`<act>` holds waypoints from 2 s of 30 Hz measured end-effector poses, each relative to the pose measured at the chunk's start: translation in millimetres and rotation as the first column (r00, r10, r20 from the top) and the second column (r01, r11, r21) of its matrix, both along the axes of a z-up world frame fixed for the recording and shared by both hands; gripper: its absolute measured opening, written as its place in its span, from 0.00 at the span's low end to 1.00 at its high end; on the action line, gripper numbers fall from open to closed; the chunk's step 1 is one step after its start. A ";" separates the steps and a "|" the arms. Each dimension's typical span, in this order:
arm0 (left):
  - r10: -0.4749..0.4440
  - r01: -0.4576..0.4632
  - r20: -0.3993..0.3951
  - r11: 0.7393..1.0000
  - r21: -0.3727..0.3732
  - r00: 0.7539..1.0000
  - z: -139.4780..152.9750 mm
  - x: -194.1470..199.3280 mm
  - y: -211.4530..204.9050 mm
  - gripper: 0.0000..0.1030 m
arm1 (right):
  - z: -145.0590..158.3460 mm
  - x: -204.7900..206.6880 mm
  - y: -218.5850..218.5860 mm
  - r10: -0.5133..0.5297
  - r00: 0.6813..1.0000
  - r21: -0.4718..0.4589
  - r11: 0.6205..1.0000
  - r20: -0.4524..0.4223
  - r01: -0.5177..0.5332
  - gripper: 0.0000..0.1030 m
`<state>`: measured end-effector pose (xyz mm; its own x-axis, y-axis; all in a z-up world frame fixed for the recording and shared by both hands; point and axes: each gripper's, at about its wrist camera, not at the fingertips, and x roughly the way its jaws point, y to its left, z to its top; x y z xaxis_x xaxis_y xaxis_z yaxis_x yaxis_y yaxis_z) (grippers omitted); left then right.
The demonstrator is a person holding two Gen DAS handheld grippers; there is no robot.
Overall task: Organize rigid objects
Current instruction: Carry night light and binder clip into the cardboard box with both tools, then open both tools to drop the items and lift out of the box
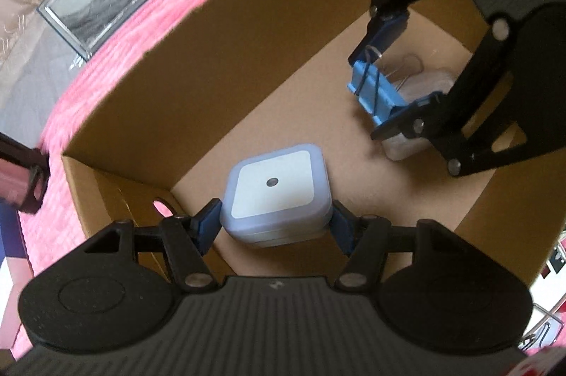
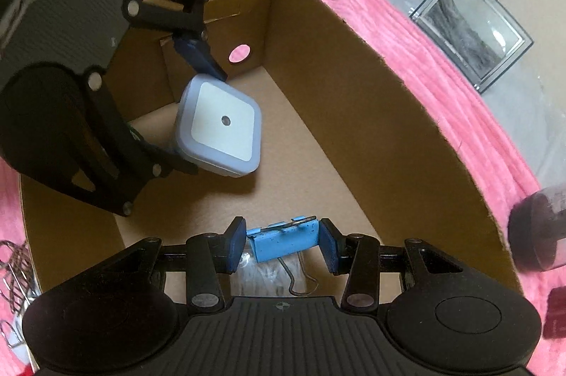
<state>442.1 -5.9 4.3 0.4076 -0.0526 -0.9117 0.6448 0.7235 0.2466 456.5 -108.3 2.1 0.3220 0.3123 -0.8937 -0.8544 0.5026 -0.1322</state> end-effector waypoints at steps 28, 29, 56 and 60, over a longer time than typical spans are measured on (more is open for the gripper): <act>-0.008 0.009 0.029 1.000 -0.016 1.000 4.7 -6.0 9.4 0.69 | -8.4 9.0 13.3 0.032 0.997 0.010 0.999 -0.070 -0.032 0.40; -0.009 0.009 0.034 1.000 -0.020 0.999 7.4 -7.2 11.1 0.69 | -8.3 9.8 14.6 0.038 0.997 0.011 0.999 -0.072 -0.037 0.40; -0.055 0.060 0.116 0.997 -0.041 0.992 23.8 -23.7 16.6 0.71 | -19.9 7.9 35.0 0.100 0.993 -0.027 0.994 -0.068 -0.102 0.40; -0.051 0.058 0.133 0.997 -0.056 0.990 30.3 -27.1 17.5 0.71 | -9.8 1.4 30.8 0.102 0.993 -0.015 0.995 -0.052 -0.103 0.40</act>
